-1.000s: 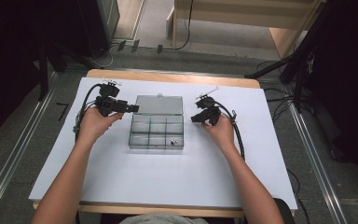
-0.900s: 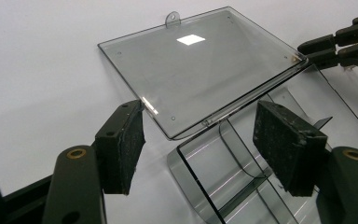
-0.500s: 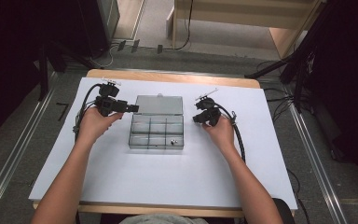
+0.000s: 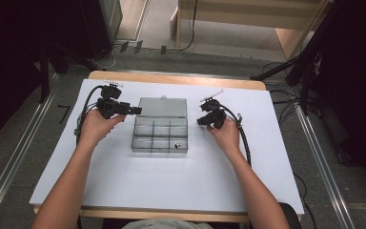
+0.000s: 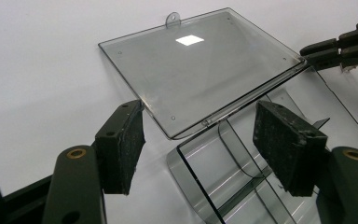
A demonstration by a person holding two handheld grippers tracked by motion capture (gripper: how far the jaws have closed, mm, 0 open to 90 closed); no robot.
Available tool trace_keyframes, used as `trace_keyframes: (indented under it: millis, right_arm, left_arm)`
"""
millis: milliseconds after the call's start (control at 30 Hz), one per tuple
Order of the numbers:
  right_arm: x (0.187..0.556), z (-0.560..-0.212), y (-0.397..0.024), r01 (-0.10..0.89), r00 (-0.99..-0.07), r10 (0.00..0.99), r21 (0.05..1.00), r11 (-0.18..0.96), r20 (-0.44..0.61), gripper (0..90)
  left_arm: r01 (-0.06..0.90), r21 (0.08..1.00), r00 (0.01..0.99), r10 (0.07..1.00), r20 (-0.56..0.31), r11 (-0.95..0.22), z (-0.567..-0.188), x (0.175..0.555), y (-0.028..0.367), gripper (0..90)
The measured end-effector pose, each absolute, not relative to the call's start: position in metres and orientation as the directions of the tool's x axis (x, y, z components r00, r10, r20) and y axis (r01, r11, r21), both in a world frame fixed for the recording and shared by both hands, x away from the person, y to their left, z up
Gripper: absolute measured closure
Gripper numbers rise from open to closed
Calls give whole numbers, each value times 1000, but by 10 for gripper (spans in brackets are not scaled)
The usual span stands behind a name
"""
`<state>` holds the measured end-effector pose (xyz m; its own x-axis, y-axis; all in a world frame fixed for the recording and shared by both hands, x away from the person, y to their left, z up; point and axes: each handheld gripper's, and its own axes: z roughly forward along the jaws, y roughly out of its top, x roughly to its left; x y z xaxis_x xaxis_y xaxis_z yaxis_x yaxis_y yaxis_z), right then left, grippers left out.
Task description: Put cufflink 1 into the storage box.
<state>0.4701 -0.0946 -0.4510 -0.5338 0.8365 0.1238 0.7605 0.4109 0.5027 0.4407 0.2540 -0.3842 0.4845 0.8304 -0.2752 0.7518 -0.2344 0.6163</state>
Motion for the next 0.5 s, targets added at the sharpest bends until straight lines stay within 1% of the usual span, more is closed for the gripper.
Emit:
trace_keyframes:
  millis: [300, 500]
  right_arm:
    - [467, -445, -96, 763, -532, 835, 505, 404, 137, 803]
    - [463, -439, -96, 750, -550, 824, 516, 415, 137, 803]
  left_arm:
    - [753, 615, 485, 830, -275, -236, -384, 441, 254, 348]
    - [752, 615, 486, 831, -272, -238, -384, 441, 254, 348]
